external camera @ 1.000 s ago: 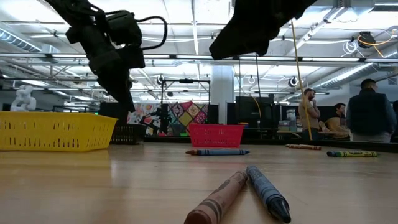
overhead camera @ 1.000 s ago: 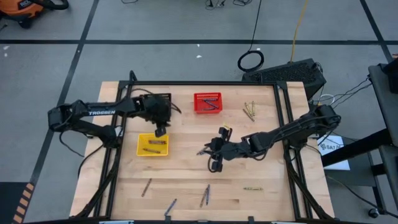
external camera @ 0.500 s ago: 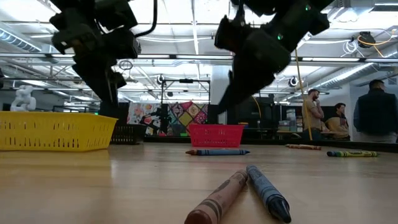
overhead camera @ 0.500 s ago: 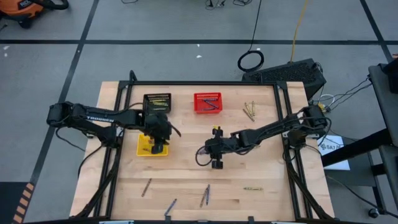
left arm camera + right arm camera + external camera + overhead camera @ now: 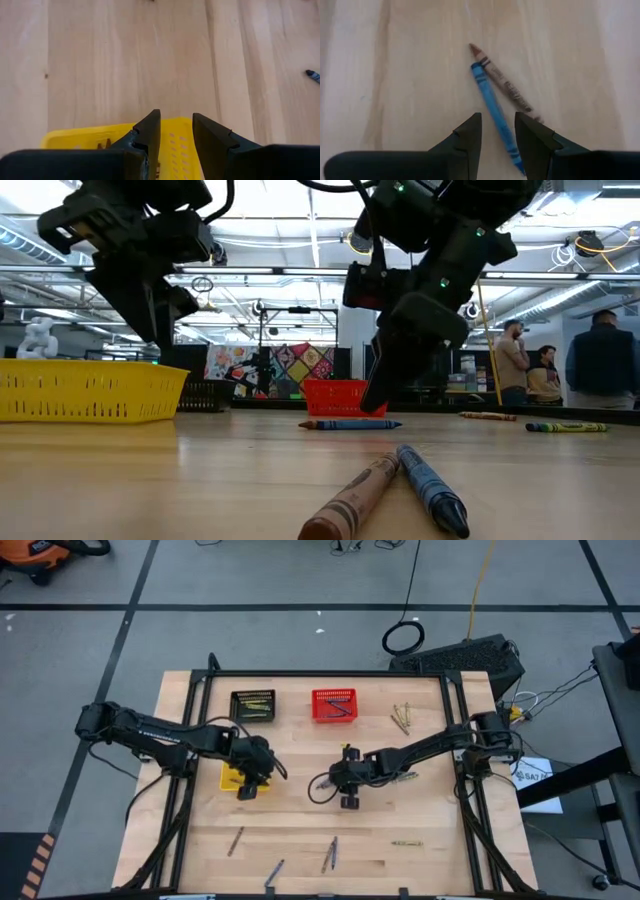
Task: Sort crayons
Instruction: Put the blue crayon into the red basket
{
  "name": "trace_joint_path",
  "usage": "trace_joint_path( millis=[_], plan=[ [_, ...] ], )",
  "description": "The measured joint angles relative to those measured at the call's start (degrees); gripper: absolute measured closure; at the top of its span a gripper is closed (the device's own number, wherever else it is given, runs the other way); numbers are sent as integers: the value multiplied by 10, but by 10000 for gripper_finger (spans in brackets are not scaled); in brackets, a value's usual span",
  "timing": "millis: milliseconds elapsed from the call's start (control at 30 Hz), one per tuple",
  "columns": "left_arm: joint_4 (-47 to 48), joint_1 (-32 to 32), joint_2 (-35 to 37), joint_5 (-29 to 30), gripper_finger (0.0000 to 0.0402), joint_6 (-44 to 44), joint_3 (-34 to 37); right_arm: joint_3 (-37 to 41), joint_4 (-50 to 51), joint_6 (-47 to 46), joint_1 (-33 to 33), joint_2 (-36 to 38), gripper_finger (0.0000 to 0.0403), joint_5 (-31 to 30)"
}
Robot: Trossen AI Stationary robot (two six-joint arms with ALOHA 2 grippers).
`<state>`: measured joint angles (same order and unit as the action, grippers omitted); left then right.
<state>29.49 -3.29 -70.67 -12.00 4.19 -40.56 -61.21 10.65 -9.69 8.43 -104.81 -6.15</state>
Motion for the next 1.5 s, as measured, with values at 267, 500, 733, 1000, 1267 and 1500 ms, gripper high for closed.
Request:
trace_joint_path(
  millis=[267, 500, 733, 1000, 1267, 1500],
  plan=[
    [0, 0, 0, 1, 288, 0, 0, 0, 16, -7, 0, -1, 298, 4],
    [0, 0, 0, 2, 288, 0, 0, 19, 16, -31, 0, -2, 298, 3],
    [0, 0, 0, 3, 288, -1, 0, 21, 18, -33, 0, -2, 306, 4],
    [0, 0, 0, 3, 288, -1, 0, 20, 46, -16, -3, -1, 366, 55],
    [-1, 0, 0, 3, 288, -1, 0, 19, 73, 41, -4, 0, 397, 108],
    [-8, 0, 0, 9, 288, -1, 0, 16, 89, 44, -4, 4, 400, 126]
  ],
)
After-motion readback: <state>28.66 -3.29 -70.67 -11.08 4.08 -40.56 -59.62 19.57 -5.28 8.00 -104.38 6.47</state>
